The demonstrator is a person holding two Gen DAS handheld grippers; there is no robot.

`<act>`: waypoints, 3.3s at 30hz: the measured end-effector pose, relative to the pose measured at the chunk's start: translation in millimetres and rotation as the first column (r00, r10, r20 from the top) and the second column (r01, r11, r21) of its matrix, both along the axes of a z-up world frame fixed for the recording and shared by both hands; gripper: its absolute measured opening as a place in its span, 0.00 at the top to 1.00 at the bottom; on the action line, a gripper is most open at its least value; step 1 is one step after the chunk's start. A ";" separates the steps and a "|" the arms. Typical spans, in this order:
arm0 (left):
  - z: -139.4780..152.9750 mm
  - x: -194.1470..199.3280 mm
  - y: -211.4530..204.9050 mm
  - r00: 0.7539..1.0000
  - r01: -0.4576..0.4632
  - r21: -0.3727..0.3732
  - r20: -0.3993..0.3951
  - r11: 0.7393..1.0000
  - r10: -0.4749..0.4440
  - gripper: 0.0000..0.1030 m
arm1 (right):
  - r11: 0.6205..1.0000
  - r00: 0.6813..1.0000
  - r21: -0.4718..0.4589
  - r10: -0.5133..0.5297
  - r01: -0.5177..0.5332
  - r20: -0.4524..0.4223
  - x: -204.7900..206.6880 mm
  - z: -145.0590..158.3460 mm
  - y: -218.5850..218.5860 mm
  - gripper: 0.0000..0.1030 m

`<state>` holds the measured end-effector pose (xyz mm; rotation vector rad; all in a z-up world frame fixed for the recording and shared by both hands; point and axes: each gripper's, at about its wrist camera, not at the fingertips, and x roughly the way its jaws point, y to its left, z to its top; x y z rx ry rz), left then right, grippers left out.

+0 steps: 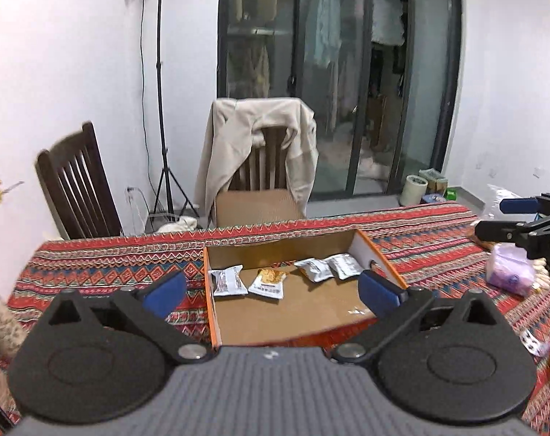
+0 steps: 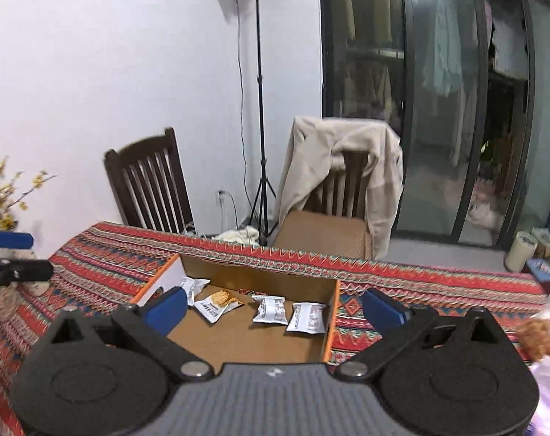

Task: Organize snacks
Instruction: 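Lift the left gripper out of the box and return to the snack pile, then grasp a white wrapped biscuit packet from the pile with the left gripper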

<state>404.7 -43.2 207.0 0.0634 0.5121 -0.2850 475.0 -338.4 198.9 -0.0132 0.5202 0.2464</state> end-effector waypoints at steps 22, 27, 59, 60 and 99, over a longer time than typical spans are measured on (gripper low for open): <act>-154.9 -246.4 10.1 0.994 -0.096 -0.063 0.047 0.993 0.099 0.00 | 0.998 0.971 0.039 0.040 -0.051 0.236 -290.2 -136.5 1.3 0.00; -182.0 -243.0 14.1 0.989 -0.142 -0.035 -0.037 0.989 0.141 0.00 | 0.997 0.987 0.024 0.075 -0.079 0.144 -299.6 -179.0 16.0 0.00; -232.2 -144.9 72.8 0.964 -0.203 -0.149 -0.205 0.968 0.171 0.00 | 0.974 0.979 -0.120 0.180 -0.190 -0.093 -179.5 -226.6 152.0 0.16; -232.7 -143.7 72.3 0.965 -0.197 -0.150 -0.202 0.969 0.165 0.00 | 0.968 0.981 -0.178 0.163 -0.179 -0.103 -178.1 -224.3 148.4 0.16; -225.6 -111.9 39.7 0.947 -0.233 -0.269 -0.280 0.935 0.155 0.00 | 0.994 0.983 -0.033 0.101 -0.108 -0.154 -123.2 -232.7 102.2 0.31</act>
